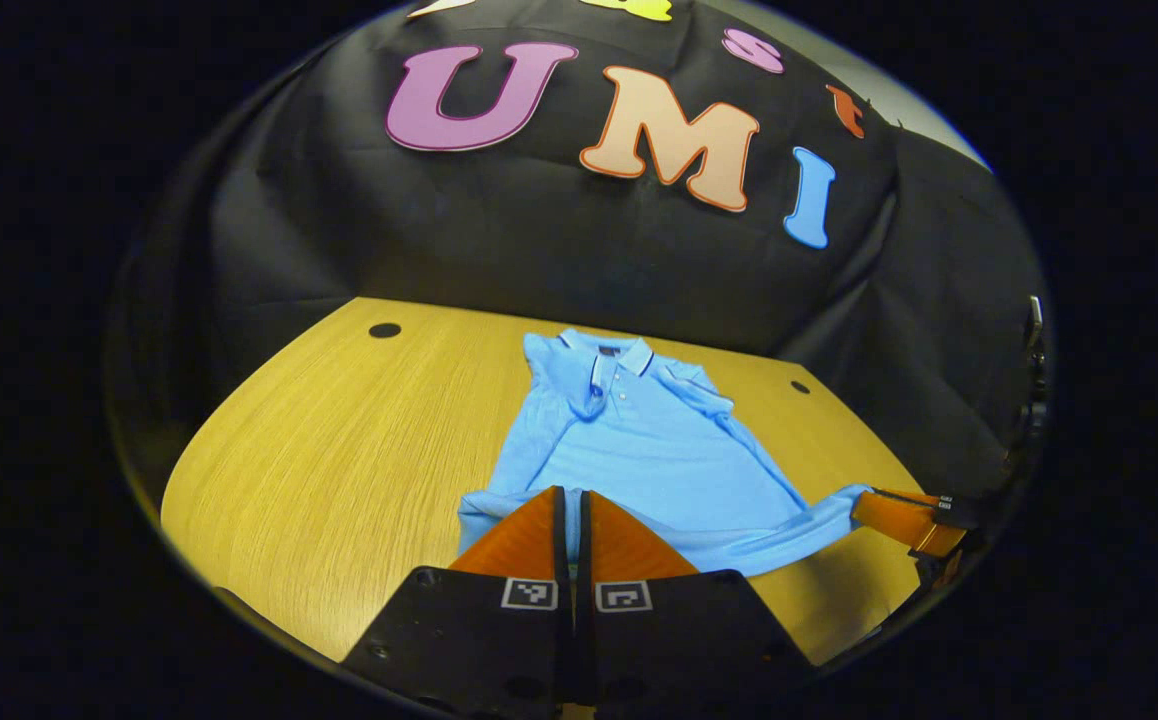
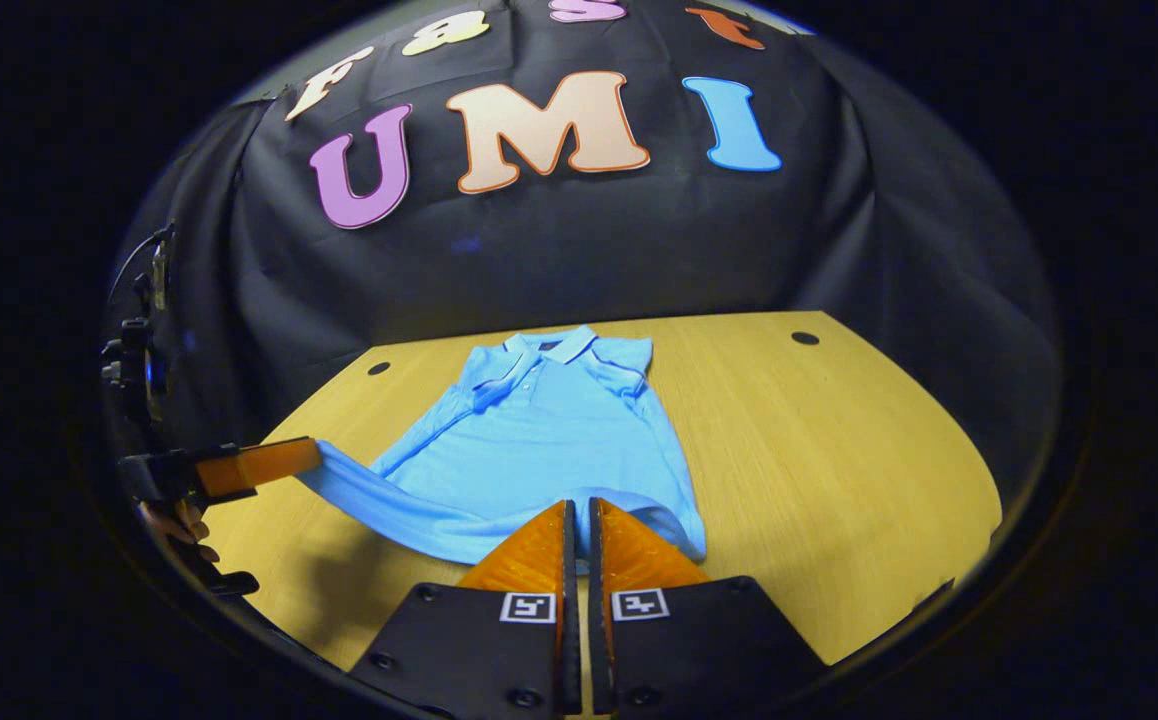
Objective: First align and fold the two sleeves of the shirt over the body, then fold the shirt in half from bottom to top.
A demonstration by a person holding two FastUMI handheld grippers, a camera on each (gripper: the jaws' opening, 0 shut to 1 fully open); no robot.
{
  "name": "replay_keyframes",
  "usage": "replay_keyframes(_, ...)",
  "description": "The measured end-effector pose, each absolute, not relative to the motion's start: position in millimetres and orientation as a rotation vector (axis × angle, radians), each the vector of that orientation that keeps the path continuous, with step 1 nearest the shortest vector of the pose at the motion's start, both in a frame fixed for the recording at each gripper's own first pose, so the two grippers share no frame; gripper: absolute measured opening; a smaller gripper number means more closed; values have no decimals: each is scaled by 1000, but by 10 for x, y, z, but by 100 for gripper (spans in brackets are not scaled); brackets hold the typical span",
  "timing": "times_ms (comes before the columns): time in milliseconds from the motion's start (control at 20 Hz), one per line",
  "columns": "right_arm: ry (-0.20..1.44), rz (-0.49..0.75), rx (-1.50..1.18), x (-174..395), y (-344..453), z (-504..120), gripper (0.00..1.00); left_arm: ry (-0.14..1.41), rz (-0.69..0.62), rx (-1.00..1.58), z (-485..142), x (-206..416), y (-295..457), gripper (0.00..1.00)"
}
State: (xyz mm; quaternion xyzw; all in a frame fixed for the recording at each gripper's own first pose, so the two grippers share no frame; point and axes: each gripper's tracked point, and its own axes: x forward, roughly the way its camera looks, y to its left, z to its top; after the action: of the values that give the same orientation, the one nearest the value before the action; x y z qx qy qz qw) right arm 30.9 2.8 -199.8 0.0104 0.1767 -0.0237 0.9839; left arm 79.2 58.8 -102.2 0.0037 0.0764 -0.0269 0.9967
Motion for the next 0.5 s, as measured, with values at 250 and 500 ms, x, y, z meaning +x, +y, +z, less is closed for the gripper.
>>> replay_keyframes(250, 268, -98, 12, 996, -64, -1526, 6, 88, -80, 7, -441, 1423, 592, 0)
replay_keyframes(500, 217, -113, 19, 1801, -255, -1207, 6, 50, -82, 15, -100, 2073, 535, 0)
